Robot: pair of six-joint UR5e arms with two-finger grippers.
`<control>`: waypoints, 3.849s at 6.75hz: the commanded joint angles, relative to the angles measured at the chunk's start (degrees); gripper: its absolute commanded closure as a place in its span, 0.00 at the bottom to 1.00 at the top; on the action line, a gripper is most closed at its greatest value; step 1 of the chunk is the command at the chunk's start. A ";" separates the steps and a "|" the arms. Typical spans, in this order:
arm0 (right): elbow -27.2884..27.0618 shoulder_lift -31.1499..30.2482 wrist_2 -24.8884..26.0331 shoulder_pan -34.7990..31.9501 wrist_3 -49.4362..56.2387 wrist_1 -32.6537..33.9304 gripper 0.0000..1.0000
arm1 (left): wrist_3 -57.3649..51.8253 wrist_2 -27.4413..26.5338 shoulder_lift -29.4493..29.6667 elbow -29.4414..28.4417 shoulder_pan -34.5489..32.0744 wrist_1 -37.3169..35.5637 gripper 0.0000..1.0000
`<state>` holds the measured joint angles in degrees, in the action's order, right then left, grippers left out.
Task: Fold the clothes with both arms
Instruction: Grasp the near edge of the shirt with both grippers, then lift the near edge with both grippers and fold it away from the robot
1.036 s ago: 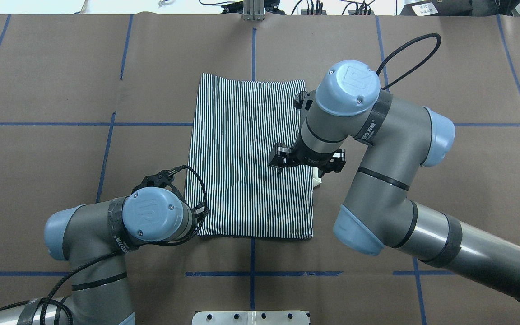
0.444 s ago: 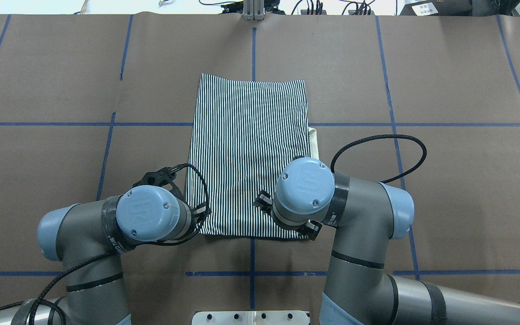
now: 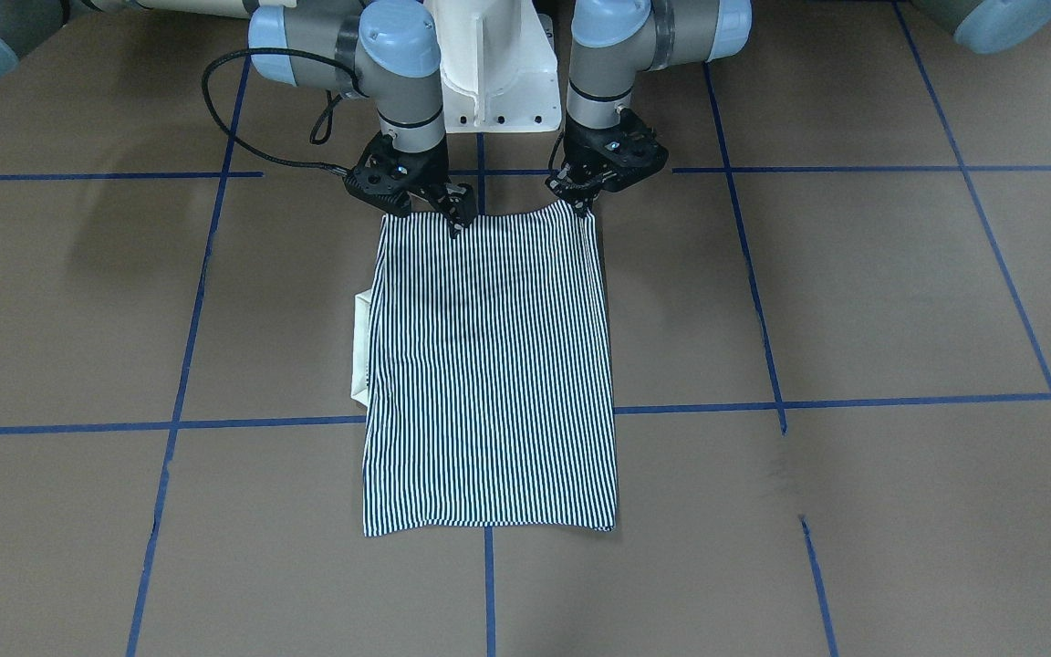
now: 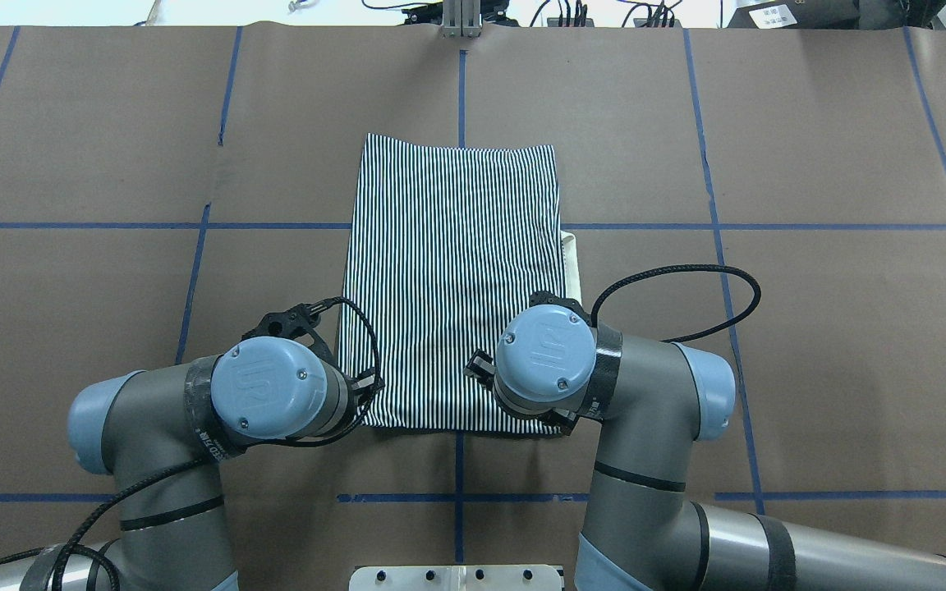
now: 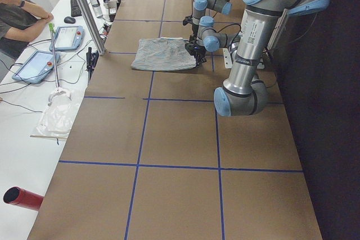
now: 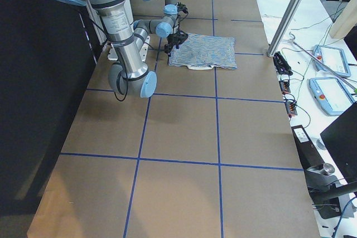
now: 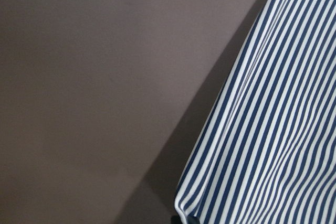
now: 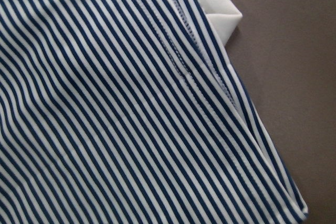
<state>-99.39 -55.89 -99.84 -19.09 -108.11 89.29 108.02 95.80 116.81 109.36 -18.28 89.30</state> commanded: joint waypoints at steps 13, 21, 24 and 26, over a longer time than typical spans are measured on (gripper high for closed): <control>3.06 0.25 -0.79 0.02 -0.18 -2.45 1.00 | 0.00 0.09 0.09 0.06 0.00 0.00 1.00; -0.87 -0.53 -0.44 -0.41 -0.88 -3.16 1.00 | 0.08 0.00 0.09 1.20 0.26 -0.09 1.00; -8.00 -4.66 -0.53 3.78 -0.79 -3.24 1.00 | 0.88 0.00 0.18 8.04 6.75 -6.39 1.00; -8.19 -4.67 -0.35 5.12 -0.79 -3.25 1.00 | 1.84 0.26 0.18 12.43 8.79 -10.45 1.00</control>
<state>-107.26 -60.52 -100.21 -14.71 -108.92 86.06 109.27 95.91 116.98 119.28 -10.55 80.90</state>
